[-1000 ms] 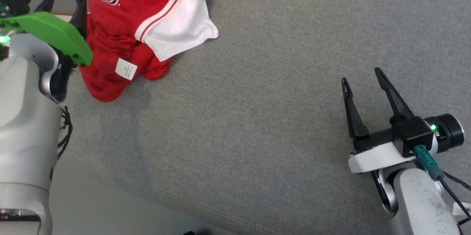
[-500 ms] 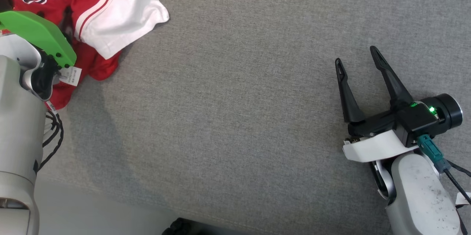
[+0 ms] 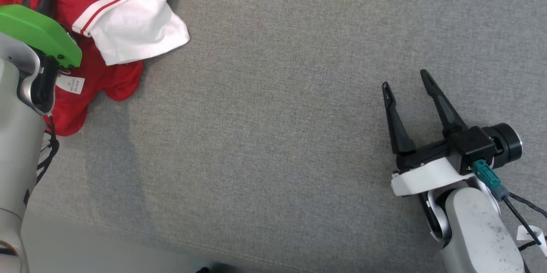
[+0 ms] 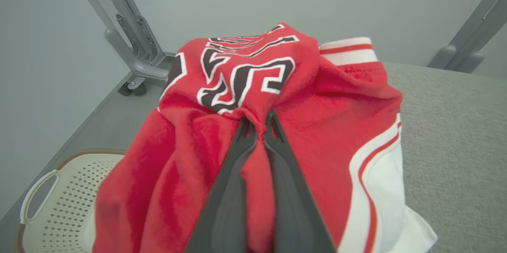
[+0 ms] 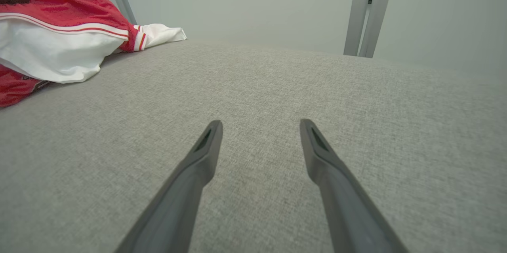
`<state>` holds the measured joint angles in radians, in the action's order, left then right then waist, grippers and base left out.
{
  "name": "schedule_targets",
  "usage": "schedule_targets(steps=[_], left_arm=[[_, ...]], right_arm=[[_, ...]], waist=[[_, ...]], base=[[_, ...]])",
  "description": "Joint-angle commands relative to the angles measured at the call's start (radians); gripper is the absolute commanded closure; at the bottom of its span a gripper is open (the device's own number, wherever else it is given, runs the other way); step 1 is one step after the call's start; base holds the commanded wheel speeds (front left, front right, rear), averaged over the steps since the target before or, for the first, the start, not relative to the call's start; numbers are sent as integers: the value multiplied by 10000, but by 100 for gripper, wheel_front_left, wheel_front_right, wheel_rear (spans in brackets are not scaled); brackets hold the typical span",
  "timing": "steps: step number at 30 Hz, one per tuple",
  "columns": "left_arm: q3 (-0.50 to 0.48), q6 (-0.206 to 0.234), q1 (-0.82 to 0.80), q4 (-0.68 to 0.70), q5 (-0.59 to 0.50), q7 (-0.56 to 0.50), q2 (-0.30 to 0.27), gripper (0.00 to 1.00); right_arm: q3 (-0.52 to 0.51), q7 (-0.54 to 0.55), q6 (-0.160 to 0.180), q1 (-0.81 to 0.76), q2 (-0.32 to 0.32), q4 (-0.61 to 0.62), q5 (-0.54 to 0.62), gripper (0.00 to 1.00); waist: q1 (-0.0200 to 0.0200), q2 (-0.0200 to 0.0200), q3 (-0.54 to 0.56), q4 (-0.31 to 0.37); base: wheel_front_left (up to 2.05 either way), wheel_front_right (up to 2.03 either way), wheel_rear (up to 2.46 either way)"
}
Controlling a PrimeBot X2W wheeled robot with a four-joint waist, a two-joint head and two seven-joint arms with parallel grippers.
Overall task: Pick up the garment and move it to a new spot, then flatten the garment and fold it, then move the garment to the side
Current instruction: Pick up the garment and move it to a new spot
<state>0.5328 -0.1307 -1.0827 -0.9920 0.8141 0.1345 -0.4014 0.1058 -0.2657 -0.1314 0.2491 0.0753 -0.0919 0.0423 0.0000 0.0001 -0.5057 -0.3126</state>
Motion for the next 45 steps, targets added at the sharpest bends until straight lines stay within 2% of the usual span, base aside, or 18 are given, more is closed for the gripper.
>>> schedule_targets(steps=[1,9,14,22,27,37,43,45], left_arm=[[158,3,-18,204,139,148,-145,100],[1358,3,-379,1701,415,497,-816,100],[2019,4,-592,2578,462,354,-1107,100],[2597,4,-868,4052,543,-66,-1205,100],[2702,67,-768,4637,608,-196,-990,100],[3306,167,-135,5406,849,-943,-398,100],[3762,119,1258,5085,1058,-231,263,100],[4091,95,1591,4821,652,274,307,100]], right_arm=[[44,20,13,-190,-49,-89,-127,0],[311,19,13,-723,-237,-222,-930,0],[568,13,13,-1171,-247,-170,-1853,0],[482,11,13,-1852,-248,-76,-2398,0],[397,11,11,-2058,-246,-43,-2546,0],[339,11,11,-1795,-245,109,-2735,0],[387,11,11,-1538,-246,165,-2781,0],[431,11,11,-1480,-246,174,-2783,0]], waist=[[0,-1,907,35],[0,-1,2665,656],[0,-1,3623,1489],[0,-1,4473,2962],[0,-1,4650,3658],[0,-1,4279,4508],[0,-1,3651,4834],[0,-1,3489,4948]], base=[[0,0,0],[0,0,0],[0,0,0],[0,0,0],[0,0,0],[0,0,0],[0,0,0],[0,0,0]])
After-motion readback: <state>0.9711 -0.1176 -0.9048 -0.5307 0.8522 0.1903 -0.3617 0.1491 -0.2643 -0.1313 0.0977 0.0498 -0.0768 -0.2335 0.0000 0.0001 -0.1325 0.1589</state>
